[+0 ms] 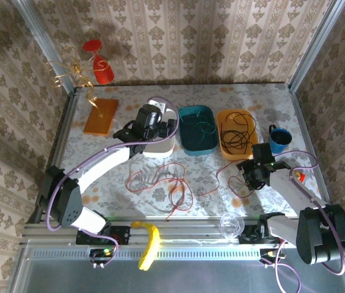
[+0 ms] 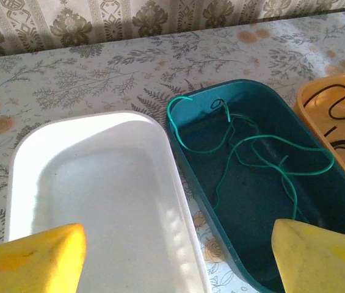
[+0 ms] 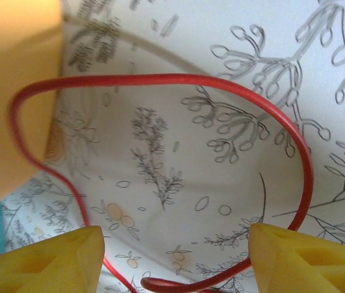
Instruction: Untangle the cables
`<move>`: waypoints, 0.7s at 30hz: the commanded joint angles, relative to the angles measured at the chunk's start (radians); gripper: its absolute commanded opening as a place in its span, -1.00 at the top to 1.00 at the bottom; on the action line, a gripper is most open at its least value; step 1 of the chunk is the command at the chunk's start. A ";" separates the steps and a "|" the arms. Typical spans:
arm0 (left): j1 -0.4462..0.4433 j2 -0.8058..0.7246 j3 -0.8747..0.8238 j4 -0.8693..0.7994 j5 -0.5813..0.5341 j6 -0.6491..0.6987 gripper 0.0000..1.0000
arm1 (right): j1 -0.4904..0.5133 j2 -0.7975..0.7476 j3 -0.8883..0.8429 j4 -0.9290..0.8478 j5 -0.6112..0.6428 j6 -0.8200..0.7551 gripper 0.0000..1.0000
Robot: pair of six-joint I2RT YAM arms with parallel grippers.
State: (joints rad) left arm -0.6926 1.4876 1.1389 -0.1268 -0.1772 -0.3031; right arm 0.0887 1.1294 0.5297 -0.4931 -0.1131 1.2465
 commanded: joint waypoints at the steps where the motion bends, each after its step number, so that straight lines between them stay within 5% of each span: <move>1: 0.007 -0.022 0.001 -0.002 -0.019 -0.007 -0.60 | 0.028 -0.007 -0.001 -0.036 0.011 0.072 -0.29; 7: 0.014 -0.016 -0.015 -0.010 -0.023 -0.017 -0.60 | 0.119 -0.136 0.097 -0.223 0.222 -0.031 -0.29; 21: 0.015 -0.014 -0.013 -0.009 -0.025 -0.004 -0.61 | 0.073 -0.026 0.231 -0.318 -0.050 -0.110 -0.39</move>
State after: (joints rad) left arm -0.6834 1.4876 1.1301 -0.1284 -0.1844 -0.3073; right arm 0.1661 1.0981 0.7200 -0.7643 -0.0845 1.1435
